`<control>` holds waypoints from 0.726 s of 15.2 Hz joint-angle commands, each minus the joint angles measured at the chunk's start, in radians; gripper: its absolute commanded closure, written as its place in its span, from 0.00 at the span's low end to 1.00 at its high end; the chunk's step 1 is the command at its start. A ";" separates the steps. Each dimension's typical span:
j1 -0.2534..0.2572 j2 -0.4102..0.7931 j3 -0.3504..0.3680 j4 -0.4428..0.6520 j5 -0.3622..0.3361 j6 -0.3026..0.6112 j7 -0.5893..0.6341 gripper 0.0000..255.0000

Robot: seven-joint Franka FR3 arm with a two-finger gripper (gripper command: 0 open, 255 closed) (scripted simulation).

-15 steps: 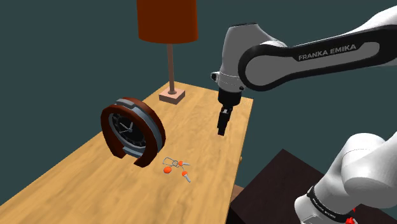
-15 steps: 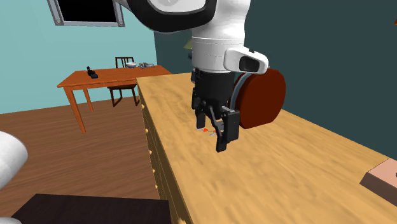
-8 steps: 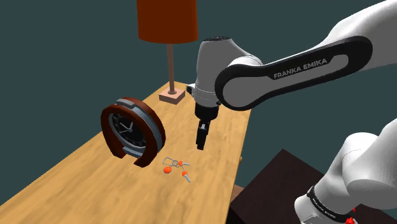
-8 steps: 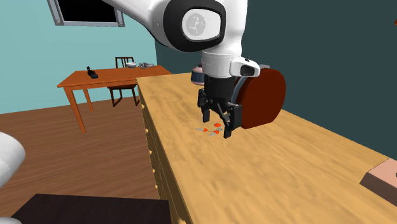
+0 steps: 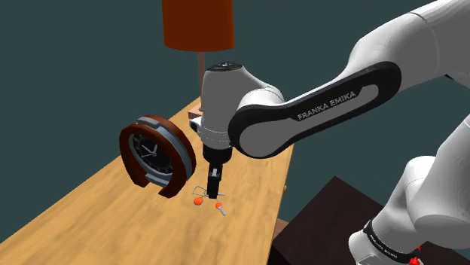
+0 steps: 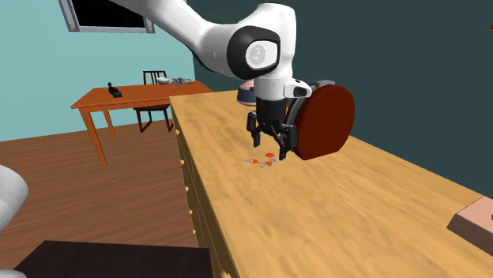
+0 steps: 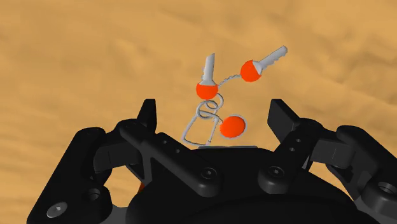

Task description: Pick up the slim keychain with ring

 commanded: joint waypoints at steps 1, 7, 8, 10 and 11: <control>0.005 0.026 0.005 0.007 -0.013 0.020 0.008 0.00; 0.008 0.065 0.005 -0.030 -0.032 0.092 0.018 0.00; 0.008 0.064 0.005 -0.030 -0.032 0.092 0.018 0.00; 0.008 0.063 0.005 -0.031 -0.031 0.092 0.017 1.00; 0.008 0.061 0.005 -0.032 -0.030 0.092 0.017 1.00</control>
